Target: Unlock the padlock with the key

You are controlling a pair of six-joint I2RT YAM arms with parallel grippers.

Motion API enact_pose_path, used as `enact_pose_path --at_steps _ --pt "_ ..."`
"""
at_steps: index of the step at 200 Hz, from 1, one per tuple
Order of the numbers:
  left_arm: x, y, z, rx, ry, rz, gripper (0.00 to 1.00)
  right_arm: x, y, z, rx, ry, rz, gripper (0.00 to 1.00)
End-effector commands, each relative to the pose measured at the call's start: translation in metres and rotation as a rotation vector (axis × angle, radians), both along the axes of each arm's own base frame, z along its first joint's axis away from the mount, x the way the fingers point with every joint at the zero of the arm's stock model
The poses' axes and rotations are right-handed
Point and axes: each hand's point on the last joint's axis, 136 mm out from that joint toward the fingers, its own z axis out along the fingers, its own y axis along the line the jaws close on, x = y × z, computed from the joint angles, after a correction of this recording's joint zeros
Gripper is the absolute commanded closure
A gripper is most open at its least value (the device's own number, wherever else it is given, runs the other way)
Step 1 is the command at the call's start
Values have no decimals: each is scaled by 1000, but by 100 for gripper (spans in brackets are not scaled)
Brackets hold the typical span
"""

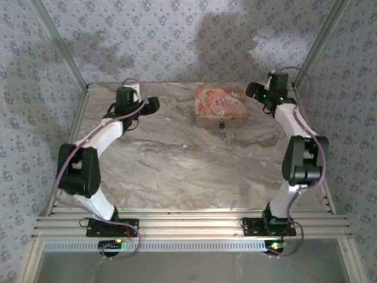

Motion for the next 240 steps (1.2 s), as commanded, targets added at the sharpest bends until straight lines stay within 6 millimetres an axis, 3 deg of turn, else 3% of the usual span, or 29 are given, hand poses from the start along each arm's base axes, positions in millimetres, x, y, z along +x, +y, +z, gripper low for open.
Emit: enact_pose_path --at_steps 1,27,51,70,95,131,140,172,190,210,240 --pt "7 -57 -11 -81 105 -109 20 -2 23 -47 105 209 51 15" --pt "32 -113 -24 -131 154 -192 29 13 35 -65 158 237 73 17" --pt "47 -154 -44 -152 196 -252 31 16 51 -79 193 266 119 25" --pt "52 -184 -55 -169 229 -310 34 8 62 -96 212 307 147 38" --pt "41 -213 -64 -191 271 -388 44 -19 77 -115 219 362 176 52" --pt "10 -222 -68 -173 308 -432 53 -75 96 -123 216 395 188 54" --pt "-5 -221 -78 -163 340 -441 55 -91 100 -122 208 401 189 52" --pt "-46 -204 -83 -140 365 -426 56 -153 123 -129 189 443 217 49" --pt "-66 -190 -90 -139 383 -405 55 -179 135 -129 171 449 229 47" --pt "-83 -179 -98 -123 408 -396 55 -189 134 -128 158 444 216 46" --pt "-98 -167 -103 -96 416 -370 55 -177 129 -118 130 433 215 46"
